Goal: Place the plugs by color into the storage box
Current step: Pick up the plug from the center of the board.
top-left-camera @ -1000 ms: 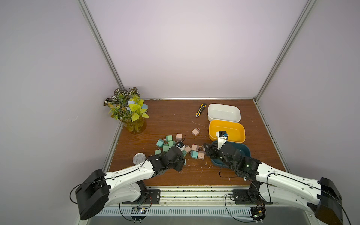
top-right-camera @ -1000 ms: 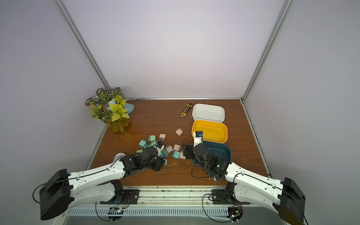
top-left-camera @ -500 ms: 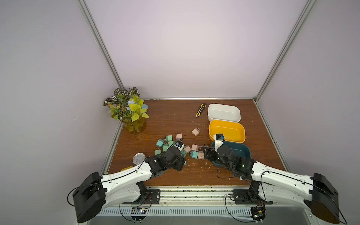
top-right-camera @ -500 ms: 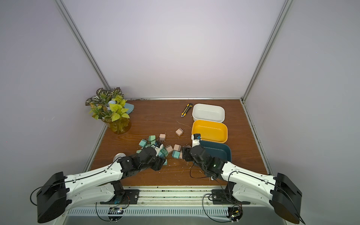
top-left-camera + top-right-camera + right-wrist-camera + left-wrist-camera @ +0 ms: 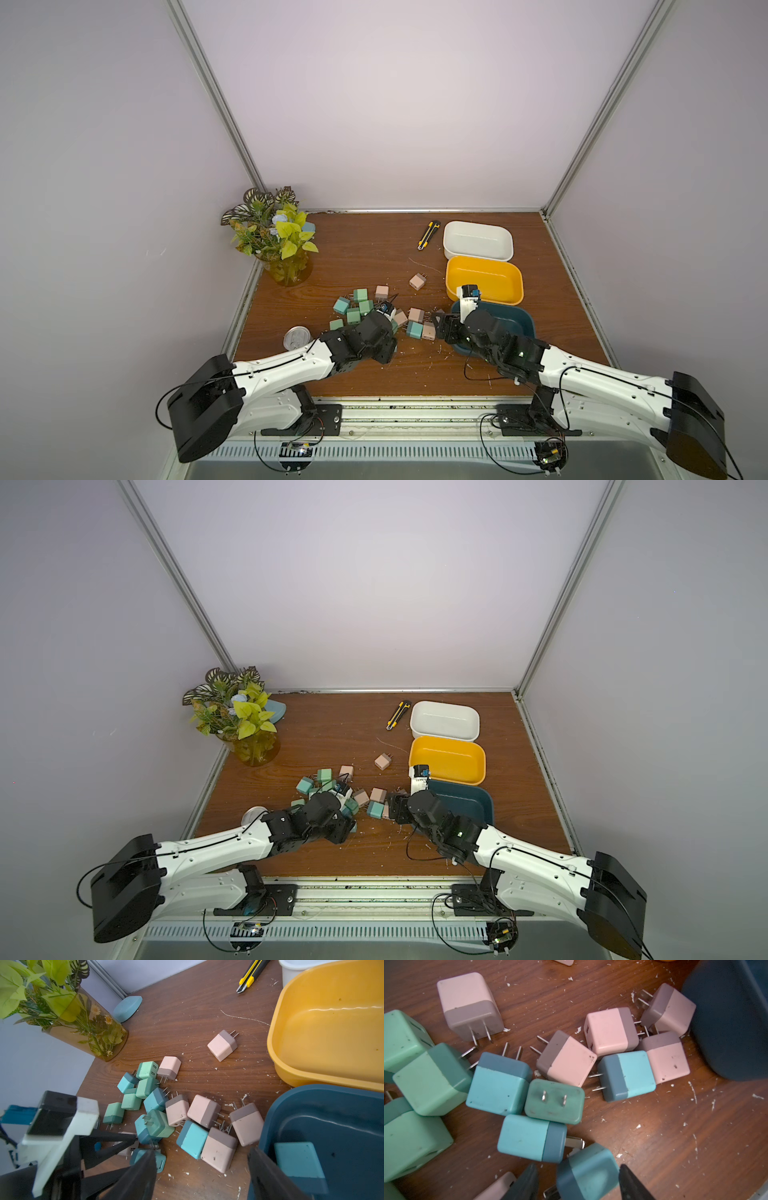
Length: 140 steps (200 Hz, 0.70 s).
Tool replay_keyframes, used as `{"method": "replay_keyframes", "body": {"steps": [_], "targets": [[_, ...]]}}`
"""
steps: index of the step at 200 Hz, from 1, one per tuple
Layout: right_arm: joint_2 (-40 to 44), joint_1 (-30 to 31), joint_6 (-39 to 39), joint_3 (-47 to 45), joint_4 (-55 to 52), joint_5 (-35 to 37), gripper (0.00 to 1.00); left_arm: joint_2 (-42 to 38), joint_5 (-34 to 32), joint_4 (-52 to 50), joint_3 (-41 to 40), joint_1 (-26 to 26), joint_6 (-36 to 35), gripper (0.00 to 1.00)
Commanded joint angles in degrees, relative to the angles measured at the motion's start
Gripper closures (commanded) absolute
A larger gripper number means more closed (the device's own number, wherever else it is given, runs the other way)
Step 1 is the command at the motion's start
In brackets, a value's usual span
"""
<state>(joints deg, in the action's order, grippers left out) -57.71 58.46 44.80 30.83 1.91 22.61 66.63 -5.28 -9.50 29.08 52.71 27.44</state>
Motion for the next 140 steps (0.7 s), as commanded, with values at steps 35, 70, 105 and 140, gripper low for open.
{"method": "replay_keyframes", "body": {"steps": [35, 70, 105, 140], "targets": [[-0.6, 0.4, 0.4, 1.0, 0.9, 0.1, 0.24, 1.7, 2.0, 0.6, 0.9, 0.5, 1.3, 0.37], [-0.7, 0.4, -0.1, 0.9, 1.4, 0.8, 0.24, 1.0, 1.5, -0.3, 0.5, 0.5, 1.1, 0.37], [-1.8, 0.4, -1.0, 2.2, 0.8, 0.9, 0.24, 1.3, 2.1, 0.5, -0.5, 0.4, 1.5, 0.39], [-3.2, 0.4, -3.5, 2.5, 2.4, -2.1, 0.23, 2.3, 1.4, 0.1, -0.6, 0.4, 1.3, 0.41]]}}
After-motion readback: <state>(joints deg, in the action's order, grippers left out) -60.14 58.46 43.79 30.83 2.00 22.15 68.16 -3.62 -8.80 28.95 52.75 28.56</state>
